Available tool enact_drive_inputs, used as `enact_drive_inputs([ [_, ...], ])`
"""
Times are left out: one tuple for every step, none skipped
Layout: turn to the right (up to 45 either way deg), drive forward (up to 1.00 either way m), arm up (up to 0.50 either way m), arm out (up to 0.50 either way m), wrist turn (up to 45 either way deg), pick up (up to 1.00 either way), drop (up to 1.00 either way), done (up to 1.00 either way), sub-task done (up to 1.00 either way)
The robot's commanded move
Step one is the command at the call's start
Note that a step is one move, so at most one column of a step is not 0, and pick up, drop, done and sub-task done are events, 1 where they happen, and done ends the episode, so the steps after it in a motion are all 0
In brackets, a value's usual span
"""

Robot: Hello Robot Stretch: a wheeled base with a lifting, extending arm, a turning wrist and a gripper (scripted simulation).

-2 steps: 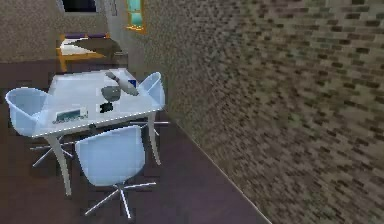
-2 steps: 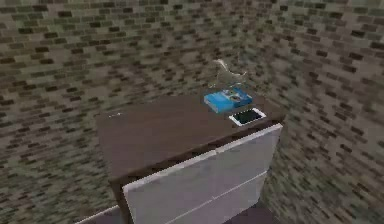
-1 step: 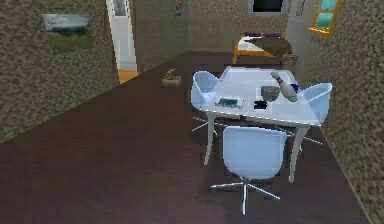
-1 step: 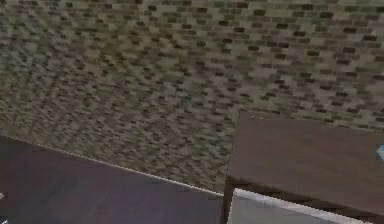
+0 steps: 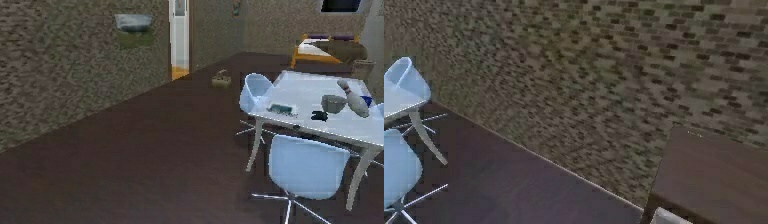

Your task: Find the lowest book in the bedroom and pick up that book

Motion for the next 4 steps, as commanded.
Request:
enact_drive_inputs([
  [0.0,1.00,0.00,0.00,0.0,0.00,0.00,0.00,0.00],
  [-3.0,0.00,0.00,0.00,0.0,0.00,0.00,0.00,0.00],
  [0.0,0.10,0.00,0.00,0.0,0.00,0.00,0.00,0.00],
  [-27.0,0.00,0.00,0.00,0.0,0.00,0.00,0.00,0.00],
])
